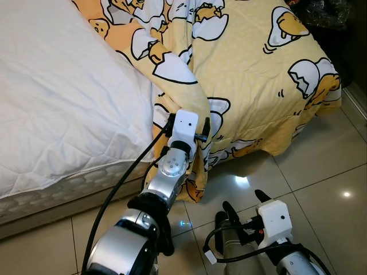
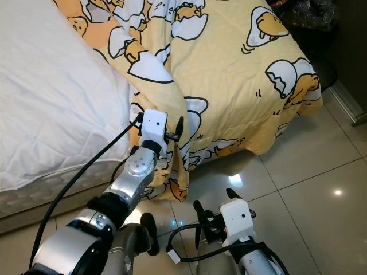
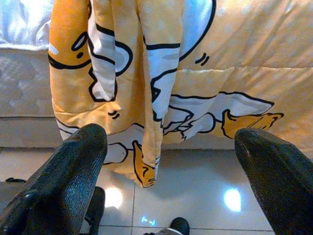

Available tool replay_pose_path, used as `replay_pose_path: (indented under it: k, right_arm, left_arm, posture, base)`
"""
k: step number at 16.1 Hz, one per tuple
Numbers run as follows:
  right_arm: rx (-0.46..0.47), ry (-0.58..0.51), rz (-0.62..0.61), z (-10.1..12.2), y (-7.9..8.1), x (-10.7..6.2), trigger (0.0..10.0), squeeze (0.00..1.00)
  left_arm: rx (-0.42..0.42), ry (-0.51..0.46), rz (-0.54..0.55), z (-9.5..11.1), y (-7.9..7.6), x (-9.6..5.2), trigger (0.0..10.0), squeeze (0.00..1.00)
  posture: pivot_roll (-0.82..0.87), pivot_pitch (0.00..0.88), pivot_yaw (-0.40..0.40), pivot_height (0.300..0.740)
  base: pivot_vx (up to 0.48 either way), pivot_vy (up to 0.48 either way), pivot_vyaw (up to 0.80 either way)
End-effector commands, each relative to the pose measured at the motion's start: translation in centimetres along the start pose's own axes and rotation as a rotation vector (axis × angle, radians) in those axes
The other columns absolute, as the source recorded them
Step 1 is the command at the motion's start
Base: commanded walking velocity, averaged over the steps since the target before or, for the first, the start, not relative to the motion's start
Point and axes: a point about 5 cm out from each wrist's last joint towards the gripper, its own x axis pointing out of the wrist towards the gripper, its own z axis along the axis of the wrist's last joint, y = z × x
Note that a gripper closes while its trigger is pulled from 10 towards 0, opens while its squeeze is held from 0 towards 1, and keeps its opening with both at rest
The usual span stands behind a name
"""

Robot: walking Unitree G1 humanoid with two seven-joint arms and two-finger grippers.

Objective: Clean up the room

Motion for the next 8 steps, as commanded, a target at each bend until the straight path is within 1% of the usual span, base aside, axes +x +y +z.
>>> replay_pose_path:
  k: [1,4,5,6,7,8]
  right_arm:
    - [0.013,0.015,0.01,-0.2,0.4,-0.4,10.0,0.0]
    - [0.014,0.016,0.011,-0.2,0.4,-0.4,10.0,0.01]
    - [0.014,0.017,0.012,-0.2,0.5,-0.4,10.0,0.0]
    - [0.015,0.017,0.013,-0.2,0.5,-0.4,10.0,0.0]
    - [0.015,0.017,0.013,-0.2,0.5,-0.4,10.0,0.0]
    - [0.015,0.017,0.012,-0.3,0.5,-0.4,10.0,0.0]
  left_arm:
    - [-0.121,-0.053,-0.145,2.6,-6.3,0.6,10.0,0.0]
    - [-0.165,-0.052,-0.179,2.9,-6.9,0.7,10.0,0.0]
    - [-0.203,-0.015,-0.175,2.6,-6.9,0.7,10.0,0.0]
    - [-0.343,0.134,-0.153,1.1,-6.7,0.9,10.0,0.0]
    - [-0.43,0.194,-0.118,0.5,-6.2,0.9,10.0,0.0]
    - [-0.467,0.208,-0.102,0.4,-5.9,1.0,10.0,0.0]
  posture:
    - [-0.34,0.337,0.063,0.731]
    - [-0.34,0.338,0.064,0.731]
    - [-0.34,0.338,0.064,0.731]
    - [-0.34,0.338,0.066,0.731]
    - [-0.35,0.338,0.067,0.731]
    - [-0.35,0.339,0.068,0.731]
  base:
    - [0.0,0.0,0.0]
    - [0.0,0.0,0.0]
    - [0.0,0.0,0.0]
    - [0.0,0.0,0.0]
    - [0.0,0.0,0.0]
    - [0.0,0.0,0.0]
